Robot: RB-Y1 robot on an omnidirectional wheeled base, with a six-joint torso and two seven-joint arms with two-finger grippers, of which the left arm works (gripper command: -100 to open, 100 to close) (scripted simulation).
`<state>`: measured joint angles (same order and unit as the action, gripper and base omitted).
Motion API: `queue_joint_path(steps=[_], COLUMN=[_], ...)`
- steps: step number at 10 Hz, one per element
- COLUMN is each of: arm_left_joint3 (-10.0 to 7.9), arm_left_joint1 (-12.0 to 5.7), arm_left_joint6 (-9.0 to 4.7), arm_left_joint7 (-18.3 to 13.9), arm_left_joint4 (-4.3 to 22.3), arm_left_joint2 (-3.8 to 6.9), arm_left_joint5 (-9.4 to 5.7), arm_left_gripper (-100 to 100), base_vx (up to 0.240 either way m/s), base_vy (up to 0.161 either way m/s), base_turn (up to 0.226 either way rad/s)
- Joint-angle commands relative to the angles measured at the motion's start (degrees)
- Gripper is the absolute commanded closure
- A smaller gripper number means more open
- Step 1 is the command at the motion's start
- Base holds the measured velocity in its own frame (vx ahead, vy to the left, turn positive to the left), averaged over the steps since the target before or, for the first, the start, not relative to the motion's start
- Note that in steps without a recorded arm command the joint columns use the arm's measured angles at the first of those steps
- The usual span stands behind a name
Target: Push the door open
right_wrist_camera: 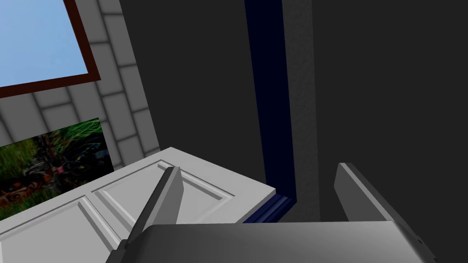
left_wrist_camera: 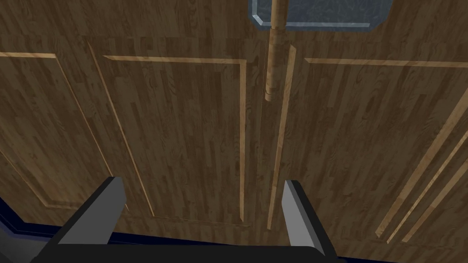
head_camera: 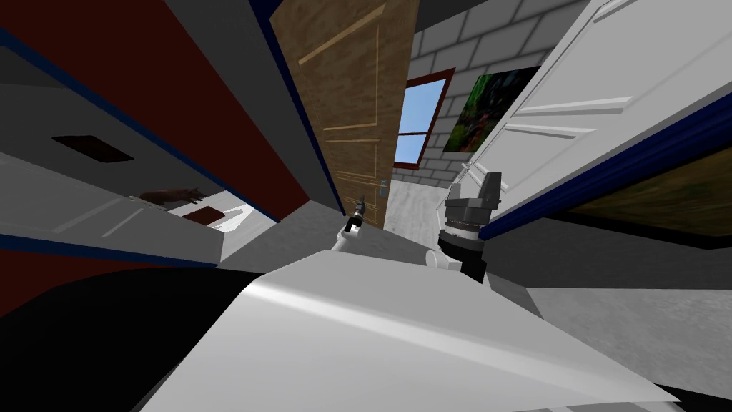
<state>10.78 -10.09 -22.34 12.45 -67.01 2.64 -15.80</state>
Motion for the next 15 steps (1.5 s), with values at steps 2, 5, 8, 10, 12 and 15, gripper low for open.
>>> queue_joint_path(steps=[2,5,8,10,12,15], arm_left_joint3=[0.7,1.46,2.35,2.72,3.26,3.89], arm_left_joint1=[-2.11,-4.28,-6.85,-7.91,-9.45,-11.26], arm_left_joint6=[-0.2,-0.33,-0.47,-0.53,-0.62,-0.72], arm_left_joint7=[0.3,0.8,1.4,1.7,2.1,2.5], arm_left_joint4=[3.4,7.0,11.1,12.9,15.4,18.3], arm_left_joint2=[-0.4,-1.11,-2.15,-2.67,-3.45,-4.57], arm_left_joint5=[-0.91,-1.84,-2.93,-3.39,-4.04,-4.81], arm_left_gripper=[-100,-100,-100,-100,-100,-100], base_vx=[0.083,0.081,0.101,0.104,0.078,0.093], base_vy=[0.058,0.039,0.054,0.052,0.047,0.06], base_turn=[-0.047,-0.052,-0.049,-0.046,-0.044,-0.04])
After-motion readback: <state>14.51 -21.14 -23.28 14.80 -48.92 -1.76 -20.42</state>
